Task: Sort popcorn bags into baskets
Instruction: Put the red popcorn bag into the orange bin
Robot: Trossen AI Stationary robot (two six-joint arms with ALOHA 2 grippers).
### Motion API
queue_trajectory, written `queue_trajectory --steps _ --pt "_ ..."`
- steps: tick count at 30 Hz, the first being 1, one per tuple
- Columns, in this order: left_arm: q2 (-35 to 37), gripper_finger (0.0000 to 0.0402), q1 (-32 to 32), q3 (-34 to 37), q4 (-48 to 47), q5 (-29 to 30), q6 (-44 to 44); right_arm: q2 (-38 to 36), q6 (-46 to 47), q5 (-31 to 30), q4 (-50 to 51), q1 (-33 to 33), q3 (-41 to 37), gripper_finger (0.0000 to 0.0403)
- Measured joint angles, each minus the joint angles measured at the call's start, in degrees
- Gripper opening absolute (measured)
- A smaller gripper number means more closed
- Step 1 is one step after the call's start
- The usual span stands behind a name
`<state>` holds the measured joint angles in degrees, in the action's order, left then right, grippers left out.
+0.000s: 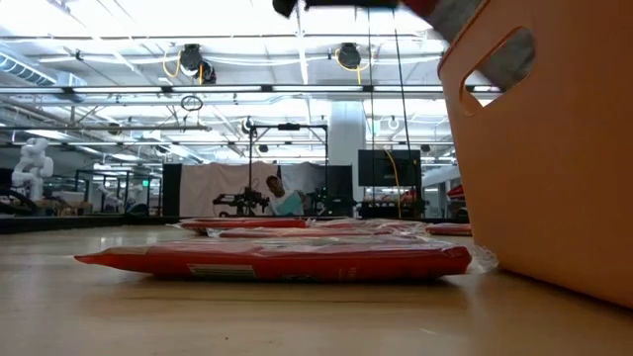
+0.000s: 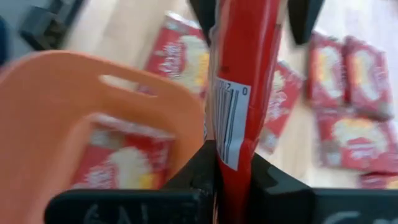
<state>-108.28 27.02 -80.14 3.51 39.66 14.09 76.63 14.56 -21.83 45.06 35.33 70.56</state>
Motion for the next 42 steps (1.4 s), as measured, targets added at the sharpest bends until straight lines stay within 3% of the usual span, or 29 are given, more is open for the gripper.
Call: queue_trajectory --steps 3,7,13,19,26,42 --pt "1.06 0.0312 1.53 -0.02 -0.24 1.03 0.11 -1.58 4.21 2.38 2.44 2.02 0.01 0.002" --pt "1.04 0.0322 3.36 -0.02 -0.68 4.25 -0.02 -2.43 10.63 4.37 7.72 4.87 1.46 0.0017" --pt "1.0 0.0294 3.99 -0.02 -4.47 5.6 4.81 -1.38 22.51 4.13 18.28 8.61 7.93 0.0017" --pt "0.65 0.0255 3.65 -0.02 -10.5 8.63 12.3 1.14 30.34 4.22 18.03 12.45 8.53 0.0017" --pt "-0.08 0.022 2.9 0.0 -16.14 9.62 20.04 6.89 35.05 4.16 18.27 14.56 8.53 0.0019" --pt "-0.2 0.017 1.17 0.0 -16.99 6.88 19.29 18.9 35.72 3.95 23.35 13.75 8.53 0.002"
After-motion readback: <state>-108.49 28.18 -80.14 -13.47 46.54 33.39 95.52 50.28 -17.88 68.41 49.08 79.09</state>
